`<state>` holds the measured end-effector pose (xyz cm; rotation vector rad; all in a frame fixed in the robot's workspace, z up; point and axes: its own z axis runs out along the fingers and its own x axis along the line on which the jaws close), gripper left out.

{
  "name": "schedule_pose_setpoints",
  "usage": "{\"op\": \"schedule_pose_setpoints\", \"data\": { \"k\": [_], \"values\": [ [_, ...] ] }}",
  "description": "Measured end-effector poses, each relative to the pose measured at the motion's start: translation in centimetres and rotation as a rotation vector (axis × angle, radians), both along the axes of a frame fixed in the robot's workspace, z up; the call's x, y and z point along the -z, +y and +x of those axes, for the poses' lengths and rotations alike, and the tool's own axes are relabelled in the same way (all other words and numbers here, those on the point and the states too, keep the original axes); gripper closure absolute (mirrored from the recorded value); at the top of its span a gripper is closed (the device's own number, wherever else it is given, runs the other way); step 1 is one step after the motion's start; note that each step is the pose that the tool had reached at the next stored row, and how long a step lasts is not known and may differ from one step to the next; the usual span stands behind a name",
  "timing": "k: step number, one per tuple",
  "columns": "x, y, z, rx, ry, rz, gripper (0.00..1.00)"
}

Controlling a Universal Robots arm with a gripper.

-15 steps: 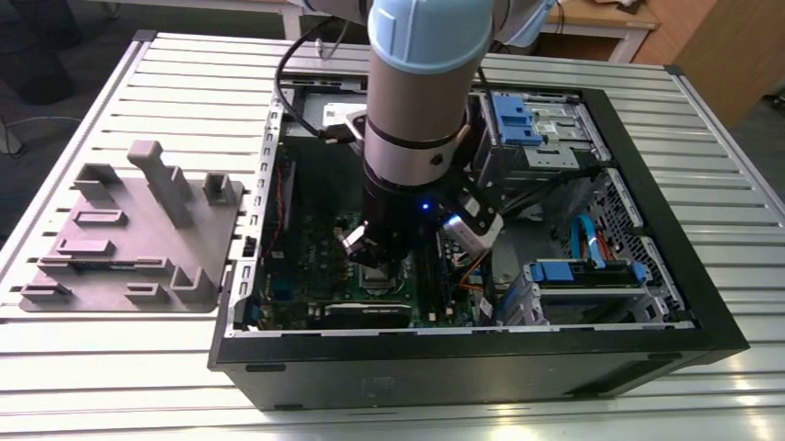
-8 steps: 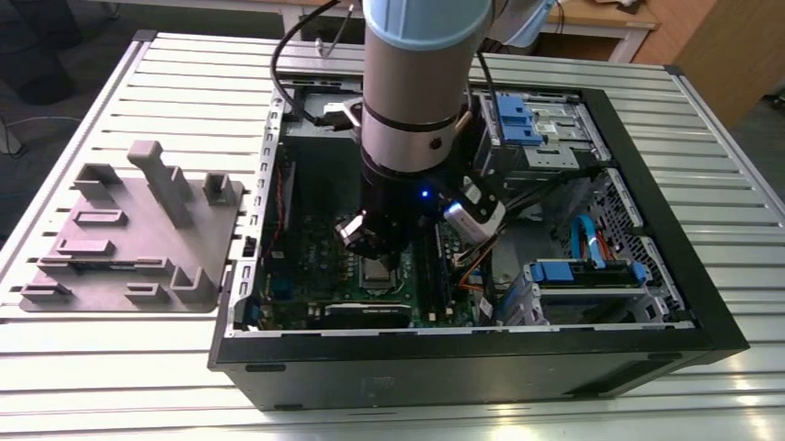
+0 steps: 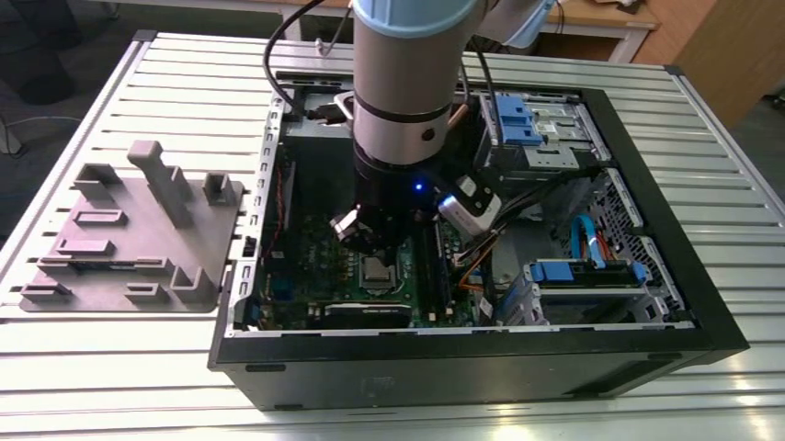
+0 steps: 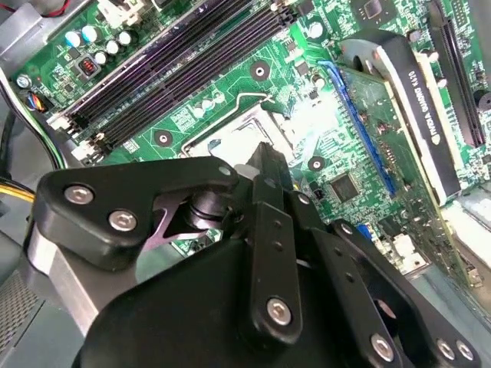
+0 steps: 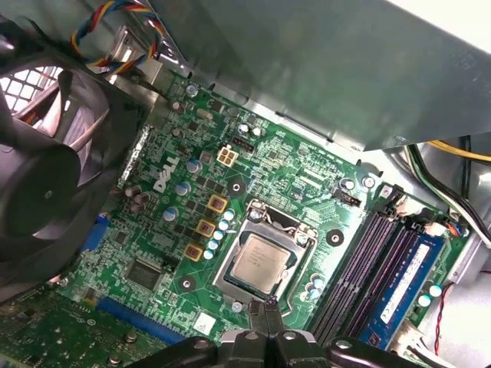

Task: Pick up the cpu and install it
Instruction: 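Install the first cpu locking lever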

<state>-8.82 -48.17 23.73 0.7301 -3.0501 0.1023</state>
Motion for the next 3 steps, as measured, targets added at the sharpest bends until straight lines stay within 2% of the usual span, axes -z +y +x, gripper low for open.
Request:
{"op": "schedule_pose_setpoints", "data": {
  "k": [3],
  "values": [
    [0.0, 0.0, 0.0, 0.0, -0.0002, 0.0, 0.9]
  ]
}}
